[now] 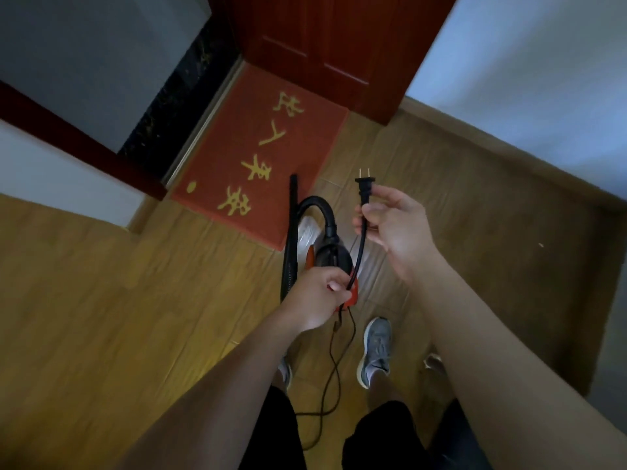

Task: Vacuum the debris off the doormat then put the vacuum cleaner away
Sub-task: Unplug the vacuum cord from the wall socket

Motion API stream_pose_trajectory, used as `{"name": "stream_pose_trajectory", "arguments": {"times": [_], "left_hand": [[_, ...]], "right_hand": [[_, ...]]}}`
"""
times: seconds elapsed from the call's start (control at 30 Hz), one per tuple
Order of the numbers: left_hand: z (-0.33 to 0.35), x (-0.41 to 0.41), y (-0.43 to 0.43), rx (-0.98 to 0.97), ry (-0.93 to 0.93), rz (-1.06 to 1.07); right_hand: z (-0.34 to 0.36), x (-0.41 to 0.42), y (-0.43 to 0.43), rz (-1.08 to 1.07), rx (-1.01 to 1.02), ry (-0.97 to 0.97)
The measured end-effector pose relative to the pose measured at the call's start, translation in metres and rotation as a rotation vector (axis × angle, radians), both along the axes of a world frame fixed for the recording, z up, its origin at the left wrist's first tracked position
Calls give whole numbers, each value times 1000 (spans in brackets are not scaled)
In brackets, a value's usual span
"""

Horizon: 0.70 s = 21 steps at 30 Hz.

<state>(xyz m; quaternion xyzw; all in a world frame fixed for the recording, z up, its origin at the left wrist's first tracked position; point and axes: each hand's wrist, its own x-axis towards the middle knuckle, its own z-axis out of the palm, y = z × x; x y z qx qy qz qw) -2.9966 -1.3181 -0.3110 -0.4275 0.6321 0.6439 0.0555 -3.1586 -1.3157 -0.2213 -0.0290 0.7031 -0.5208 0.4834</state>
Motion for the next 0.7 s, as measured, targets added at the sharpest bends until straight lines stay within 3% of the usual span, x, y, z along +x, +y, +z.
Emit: {"name": "stream_pose_trajectory", "arguments": {"times": [0.3, 0.7], "left_hand": [[-119, -21, 48, -18, -128, 119], [-277, -9, 72, 58, -129, 256]], "right_hand": [[-130, -25, 14, 128, 41, -81], [-320, -21, 15, 238, 128, -63]]}}
